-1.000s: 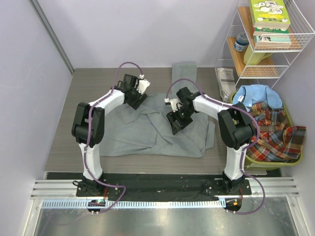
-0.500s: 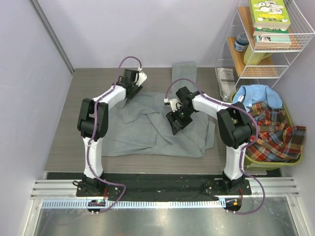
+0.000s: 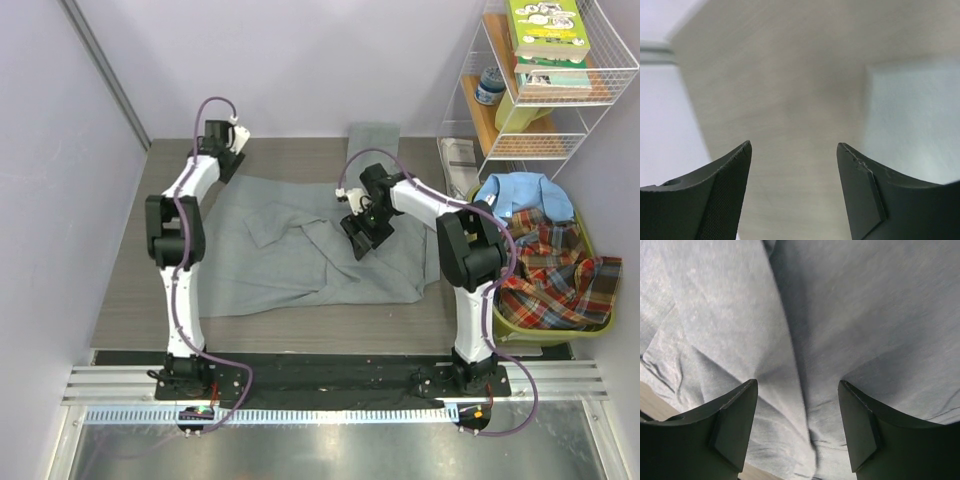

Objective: Fold and stack the long sleeve shirts
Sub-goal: Flatten the shirt out

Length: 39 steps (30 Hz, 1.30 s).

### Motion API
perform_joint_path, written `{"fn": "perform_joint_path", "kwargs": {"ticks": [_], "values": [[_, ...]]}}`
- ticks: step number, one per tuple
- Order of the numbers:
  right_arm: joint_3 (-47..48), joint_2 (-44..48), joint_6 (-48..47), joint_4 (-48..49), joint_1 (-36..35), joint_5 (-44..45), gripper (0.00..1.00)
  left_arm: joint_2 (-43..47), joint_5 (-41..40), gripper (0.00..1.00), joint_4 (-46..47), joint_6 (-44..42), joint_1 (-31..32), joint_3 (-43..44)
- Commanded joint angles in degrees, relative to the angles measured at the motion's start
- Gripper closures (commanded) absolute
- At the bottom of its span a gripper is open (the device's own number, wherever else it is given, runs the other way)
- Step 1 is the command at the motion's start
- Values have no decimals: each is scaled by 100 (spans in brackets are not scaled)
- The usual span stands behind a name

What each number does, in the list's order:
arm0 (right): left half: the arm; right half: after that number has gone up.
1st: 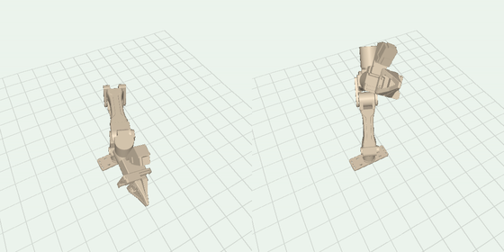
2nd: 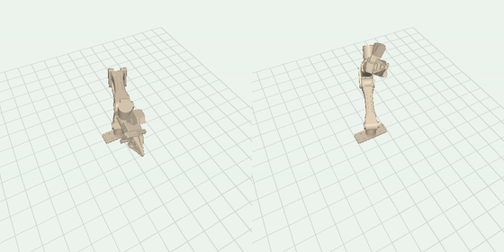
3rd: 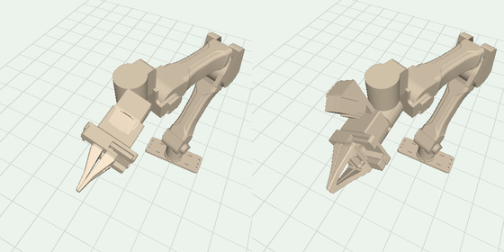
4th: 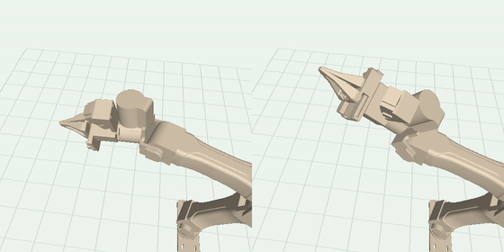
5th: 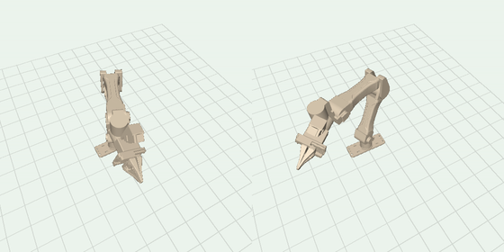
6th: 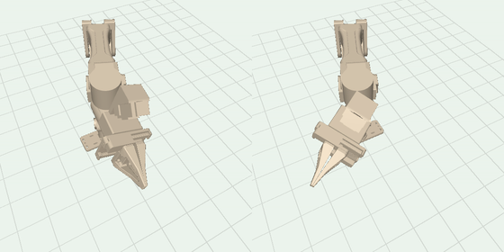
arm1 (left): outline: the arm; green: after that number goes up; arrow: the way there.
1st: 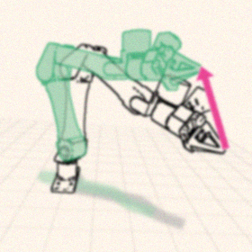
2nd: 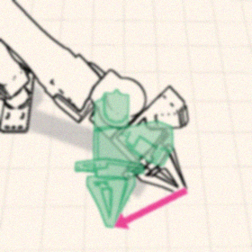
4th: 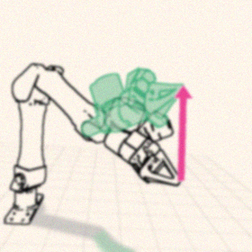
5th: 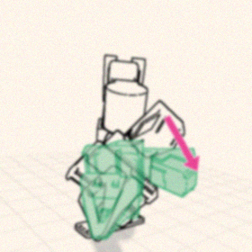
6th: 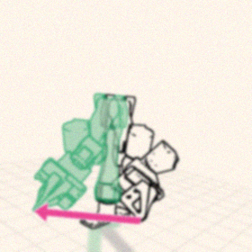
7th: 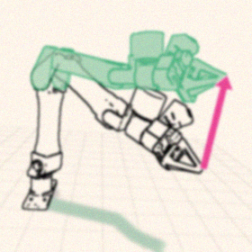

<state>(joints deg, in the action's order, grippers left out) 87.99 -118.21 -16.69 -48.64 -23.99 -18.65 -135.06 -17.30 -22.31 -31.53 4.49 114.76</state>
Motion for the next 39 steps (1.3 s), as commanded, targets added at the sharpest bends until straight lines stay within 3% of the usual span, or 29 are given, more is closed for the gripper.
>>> {"fn": "perform_joint_path", "kwargs": {"ticks": [1, 6, 10, 13, 14, 20, 22, 25, 26, 28, 32, 33, 39], "values": [[552, -105, -247, 30, 26, -14, 29, 1595, 1446, 30, -590, 471, 17, -1179], [1641, -474, 77, 153, -79, -244, 25, 2581, 2886, 28, -1187, 955, -71, -2378], [2624, -1045, 314, 153, -167, -262, 23, 2933, 3512, 26, -1224, 1114, -325, -3116], [3100, -1440, 455, 145, -238, -410, 24, 3091, 3846, 23, -1250, 1166, -422, -3302], [3189, -1598, 482, 145, -264, -498, 24, 3118, 3892, 17, -1276, 1201, -423, -3311], [3462, -1907, 702, 232, -457, -876, 26, 3057, 4217, 11, -1355, 1325, -783, -3293], [3445, -1925, 702, 250, -501, -955, 31, 3030, 4304, 11, -1390, 1299, -827, -3293], [3453, -1855, 737, 233, -510, -1043, 55, 3082, 4472, 11, -1417, 1342, -985, -3328], [3445, -1802, 746, 224, -510, -1087, 74, 3117, 4585, 12, -1426, 1334, -1064, -3355], [3375, -1504, 772, 171, -510, -1149, 97, 3292, 4840, 12, -1565, 1176, -1187, -3399], [3155, -714, 693, -110, -502, -1184, 99, 3757, 5517, 11, -2205, 342, -1398, -3670], [2920, -529, 632, -136, -502, -1141, 99, 3855, 5562, 11, -2382, -208, -1424, -3723], [1751, 728, 307, -453, -449, -930, 99, 4839, 5300, 15, -3875, -2320, -1486, -4628]]}}
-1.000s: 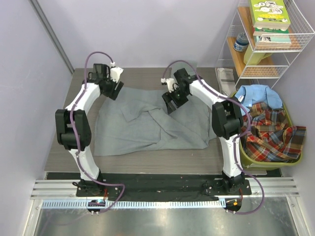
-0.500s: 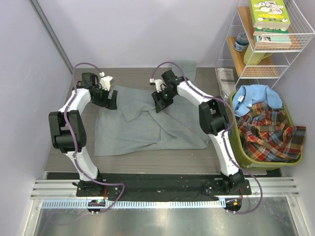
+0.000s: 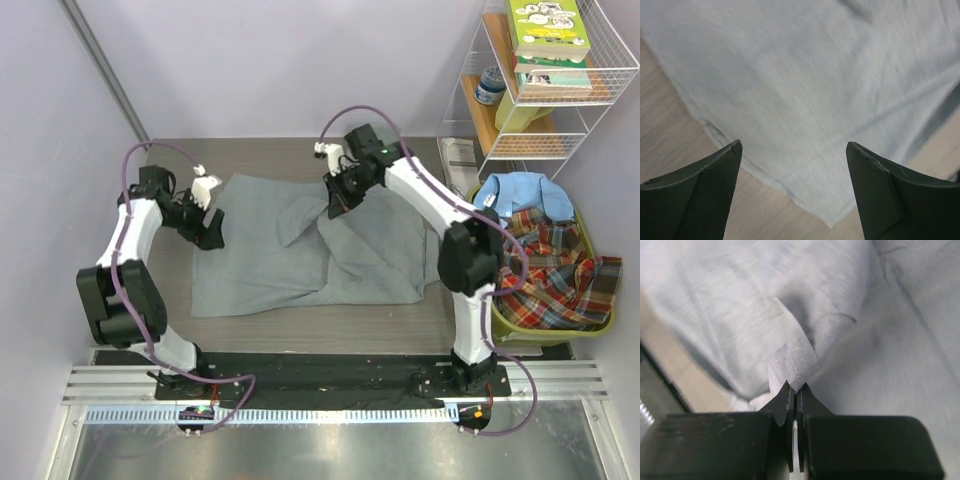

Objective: Fold and stack the long sleeve shirts
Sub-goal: Flatten the shirt out

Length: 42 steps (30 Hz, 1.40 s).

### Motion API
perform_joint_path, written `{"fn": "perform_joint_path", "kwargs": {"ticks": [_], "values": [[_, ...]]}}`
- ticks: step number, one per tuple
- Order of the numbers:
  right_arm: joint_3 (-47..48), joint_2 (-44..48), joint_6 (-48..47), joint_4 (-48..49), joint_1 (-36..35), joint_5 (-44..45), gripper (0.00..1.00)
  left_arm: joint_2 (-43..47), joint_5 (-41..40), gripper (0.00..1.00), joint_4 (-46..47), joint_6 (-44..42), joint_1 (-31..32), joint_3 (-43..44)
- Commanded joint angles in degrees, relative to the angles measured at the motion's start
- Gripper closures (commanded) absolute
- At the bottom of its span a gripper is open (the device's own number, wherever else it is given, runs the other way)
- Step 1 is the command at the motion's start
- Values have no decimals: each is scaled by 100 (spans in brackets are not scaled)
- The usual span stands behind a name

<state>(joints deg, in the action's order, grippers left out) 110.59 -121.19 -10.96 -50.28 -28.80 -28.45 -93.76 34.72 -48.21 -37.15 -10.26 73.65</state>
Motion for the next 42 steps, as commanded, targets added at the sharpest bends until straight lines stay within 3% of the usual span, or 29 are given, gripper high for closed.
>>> {"fn": "perform_joint_path", "kwargs": {"ticks": [1, 5, 14, 18, 21, 24, 30, 36, 39, 42], "values": [[-651, 1157, -284, -315, 32, 93, 99, 840, -8, 17, -1401, -2266, -11, -857], [-1336, 1964, -310, -447, 58, 7, 99, 1403, -597, 24, -1710, -3243, -11, -1790], [-2777, 3530, -696, -983, 67, -477, 99, 2379, -1573, 39, -1403, -4230, -11, -3259], [-3297, 4197, -1416, -1509, 58, -1344, 99, 2643, -1732, 41, -999, -4327, -11, -3690], [-3692, 4514, -2207, -2421, 58, -2065, 99, 2617, -1697, 41, -875, -4258, -2, -3709], [-4053, 4866, -2639, -2609, -20, -2053, 99, 2468, -1670, 40, -848, -4082, -2, -3560], [-4124, 4841, -2797, -2653, -670, -1989, 95, 2256, -1468, 37, -962, -3984, -11, -3366], [-3992, 4631, -2815, -2777, -1277, -3130, 89, 2336, -1529, 38, -761, -3958, -2, -3542], [-4202, 4464, -2613, -2444, -1716, -3404, 86, 2256, -1512, 38, -900, -4011, -2, -3463], [-4563, 4411, -1886, -1482, -2111, -3054, 91, 2300, -1486, 38, -1041, -4212, -2, -3436]]}}
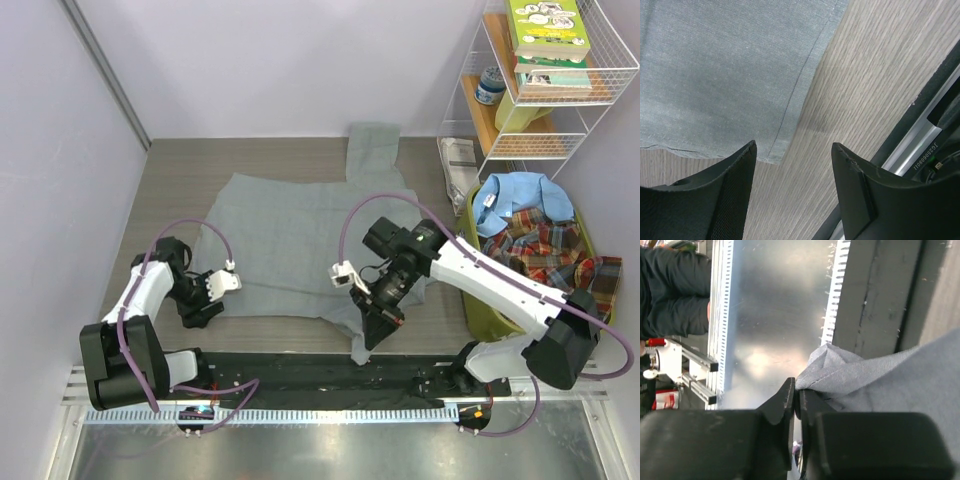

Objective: Fold and stack the long sleeve shirts
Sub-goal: Flatten the shirt out, then fold the shirt

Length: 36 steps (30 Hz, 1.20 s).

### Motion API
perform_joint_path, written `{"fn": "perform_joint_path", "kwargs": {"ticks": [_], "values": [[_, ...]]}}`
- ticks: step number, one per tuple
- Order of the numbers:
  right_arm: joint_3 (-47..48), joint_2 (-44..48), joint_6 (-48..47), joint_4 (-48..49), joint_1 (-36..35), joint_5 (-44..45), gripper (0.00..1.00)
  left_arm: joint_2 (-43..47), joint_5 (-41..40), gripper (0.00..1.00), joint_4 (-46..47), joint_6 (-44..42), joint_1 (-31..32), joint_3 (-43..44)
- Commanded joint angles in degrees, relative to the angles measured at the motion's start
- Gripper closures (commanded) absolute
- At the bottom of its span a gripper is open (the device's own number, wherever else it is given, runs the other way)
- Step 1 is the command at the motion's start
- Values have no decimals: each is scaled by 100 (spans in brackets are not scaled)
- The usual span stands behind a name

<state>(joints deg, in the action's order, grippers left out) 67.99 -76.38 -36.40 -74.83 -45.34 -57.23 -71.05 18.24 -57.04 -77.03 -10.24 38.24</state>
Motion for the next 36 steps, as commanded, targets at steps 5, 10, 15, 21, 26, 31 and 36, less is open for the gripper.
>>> {"fn": "perform_joint_path", "kwargs": {"ticks": [5, 10, 15, 21, 26, 31, 36], "values": [[-733, -106, 2106, 2442, -484, -113, 99, 117, 233, 41, -273, -584, 4, -44], [-1217, -8, 2998, 3456, -493, 475, 99, 100, 83, 42, -98, -998, 4, -290], [-1315, -316, 3069, 3853, -484, 1222, 99, -32, -197, 51, 210, -1059, 118, -361], [-1139, -281, 2938, 3835, -388, 1355, 99, 82, -391, 82, 465, -1130, 285, -589], [-692, -176, 2420, 3179, 304, 1259, 99, 319, -242, 100, 282, -1024, 303, -423], [3, -88, 1673, 2273, 921, 1162, 99, 153, 65, 100, -176, -682, 303, 306], [522, 35, 1391, 1885, 1124, 1337, 99, -58, 224, 100, -343, -471, 303, 834]]}}
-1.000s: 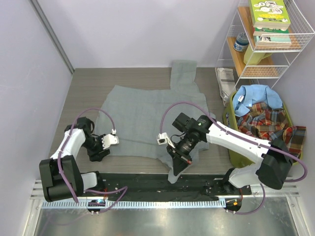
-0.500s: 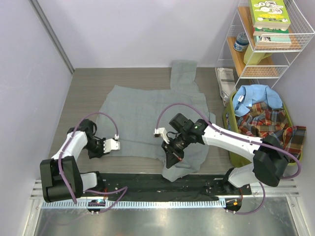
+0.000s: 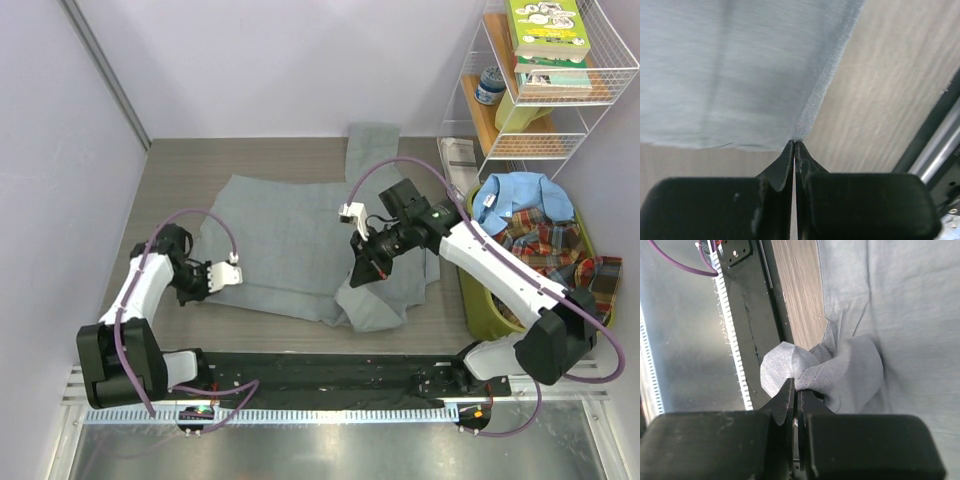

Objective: Fold and stack the long sleeve shirts
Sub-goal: Fold the shirt

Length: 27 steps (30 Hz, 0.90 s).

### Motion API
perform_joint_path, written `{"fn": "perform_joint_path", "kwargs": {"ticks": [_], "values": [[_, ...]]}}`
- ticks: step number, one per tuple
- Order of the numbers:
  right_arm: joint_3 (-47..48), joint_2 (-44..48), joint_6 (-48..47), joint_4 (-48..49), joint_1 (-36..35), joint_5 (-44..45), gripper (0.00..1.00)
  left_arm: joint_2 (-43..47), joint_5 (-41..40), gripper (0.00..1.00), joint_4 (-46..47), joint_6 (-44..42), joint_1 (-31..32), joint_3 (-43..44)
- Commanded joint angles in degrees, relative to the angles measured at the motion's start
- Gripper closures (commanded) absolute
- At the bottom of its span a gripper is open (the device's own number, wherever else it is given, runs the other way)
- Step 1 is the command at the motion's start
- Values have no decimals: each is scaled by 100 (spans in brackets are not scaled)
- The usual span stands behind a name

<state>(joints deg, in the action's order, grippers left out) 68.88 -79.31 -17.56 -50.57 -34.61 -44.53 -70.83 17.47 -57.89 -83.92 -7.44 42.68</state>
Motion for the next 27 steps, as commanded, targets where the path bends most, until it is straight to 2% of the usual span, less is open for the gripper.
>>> {"fn": "perform_joint_path", "kwargs": {"ticks": [1, 6, 14, 22, 27], "values": [[485, 346, -520, -568, 60, 146, 99, -80, 309, 100, -119, 270, 24, 425], [977, 302, -739, -647, 358, 515, 99, -405, 572, 100, -65, 700, 24, 986], [1838, -295, -1196, -894, 1113, 665, 99, -1221, 819, 100, 479, 1492, 94, 1936], [2550, -1121, -1724, -718, 1325, 1007, 99, -2075, 792, 100, 1043, 2081, 129, 2569], [2937, -1736, -1891, -542, 1334, 1219, 99, -2435, 652, 100, 1209, 2134, 234, 2614]]}}
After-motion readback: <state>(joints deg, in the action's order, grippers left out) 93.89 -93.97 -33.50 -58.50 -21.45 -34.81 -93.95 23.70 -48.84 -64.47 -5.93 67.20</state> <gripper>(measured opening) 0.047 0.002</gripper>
